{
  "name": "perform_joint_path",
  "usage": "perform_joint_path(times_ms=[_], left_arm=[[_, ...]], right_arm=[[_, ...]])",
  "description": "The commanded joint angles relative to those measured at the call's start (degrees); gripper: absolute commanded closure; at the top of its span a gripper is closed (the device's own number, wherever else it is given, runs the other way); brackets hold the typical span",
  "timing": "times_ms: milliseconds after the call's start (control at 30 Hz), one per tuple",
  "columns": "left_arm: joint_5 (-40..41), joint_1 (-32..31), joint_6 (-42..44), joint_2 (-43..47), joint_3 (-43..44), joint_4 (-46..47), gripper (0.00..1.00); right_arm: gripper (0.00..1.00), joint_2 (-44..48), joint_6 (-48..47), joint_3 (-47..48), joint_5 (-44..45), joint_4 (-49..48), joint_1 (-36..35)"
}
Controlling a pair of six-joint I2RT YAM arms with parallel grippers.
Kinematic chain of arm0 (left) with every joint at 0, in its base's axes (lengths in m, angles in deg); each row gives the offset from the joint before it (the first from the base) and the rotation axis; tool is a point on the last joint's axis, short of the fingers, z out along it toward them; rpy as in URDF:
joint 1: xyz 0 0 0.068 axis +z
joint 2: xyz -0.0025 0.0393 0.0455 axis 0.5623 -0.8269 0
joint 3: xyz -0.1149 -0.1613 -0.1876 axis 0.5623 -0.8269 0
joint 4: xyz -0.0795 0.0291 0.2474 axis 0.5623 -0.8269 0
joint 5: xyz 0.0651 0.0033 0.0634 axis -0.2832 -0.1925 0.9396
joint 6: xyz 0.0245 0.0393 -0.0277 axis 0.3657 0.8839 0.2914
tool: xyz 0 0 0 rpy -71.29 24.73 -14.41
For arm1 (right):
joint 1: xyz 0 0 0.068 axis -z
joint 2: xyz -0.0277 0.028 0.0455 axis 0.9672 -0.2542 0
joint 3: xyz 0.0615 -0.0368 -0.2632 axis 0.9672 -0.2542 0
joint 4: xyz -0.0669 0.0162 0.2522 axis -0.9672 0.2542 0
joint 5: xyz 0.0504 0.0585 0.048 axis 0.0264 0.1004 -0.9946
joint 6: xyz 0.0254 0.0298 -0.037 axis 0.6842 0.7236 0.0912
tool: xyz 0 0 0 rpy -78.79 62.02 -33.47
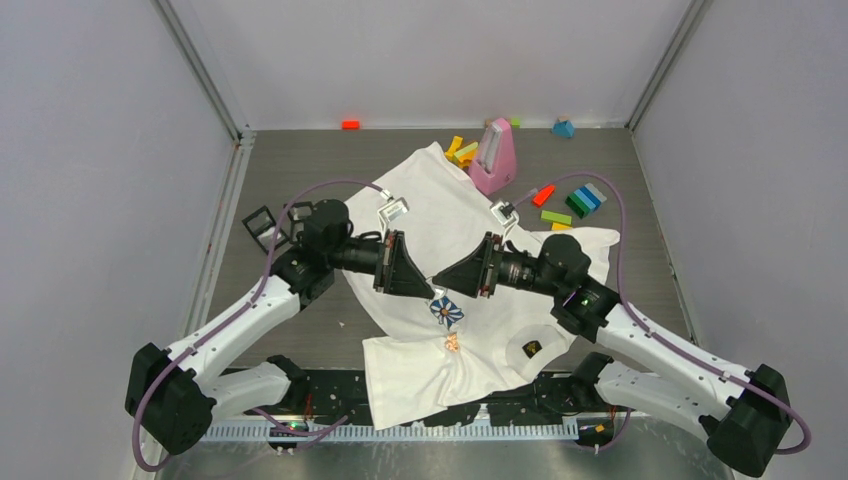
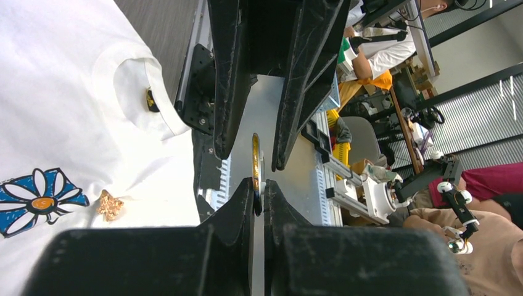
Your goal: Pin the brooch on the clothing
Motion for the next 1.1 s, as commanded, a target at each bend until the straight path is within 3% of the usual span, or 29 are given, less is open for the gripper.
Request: perform_joint_path(times_ms=[0,200,300,433,467,533,600,767,933,1067], left_arm=[[-1.7,-0.2,1.5,1.2,2.4,-0.5,1.0],[-1.1,-0.2,1.5,1.2,2.9,0.0,1.0],[0.4,-0.2,1.4,1.2,2.8,0.4,0.98],[3.5,-0.2,-0.9,1.8,1.0,4.1,0.49],[4.1,-0.2,-1.8,1.9,0.3,5.6,0.4],[5.2,-0.2,-4.4,1.9,-1.2,9.1,0.34],[6.5,-0.2,-7.9,1.9,-3.1,14.8,0.35],[8.8,-0.3,-18.1,-0.4,-8.3,32.1,0.49],[10.3,-0.7,-24.5,-2.9,-9.8,42.1,0.57],[11.6,-1.7,-25.0,-3.2,-9.8,43.5,0.59]], right_arm=[[0.68,-1.1,3.1,-1.1,-1.7,-8.0,0.1],[0.79,-1.9,3.1,-1.3,-3.1,-8.3,0.1],[0.96,-1.8,2.8,-1.6,-2.6,-8.1,0.1],[0.99,-0.1,1.9,-2.6,0.5,-8.2,0.1],[0.99,1.0,1.6,-2.9,2.5,-8.1,0.1],[0.99,3.1,1.0,-4.1,5.5,-8.6,0.1],[0.99,5.4,1.0,-6.3,8.2,-10.1,0.1],[0.99,9.8,0.7,-8.8,14.1,-12.1,0.0],[0.99,10.7,1.4,-10.4,16.4,-14.7,0.0],[0.99,9.9,1.6,-10.7,17.0,-16.0,0.0]])
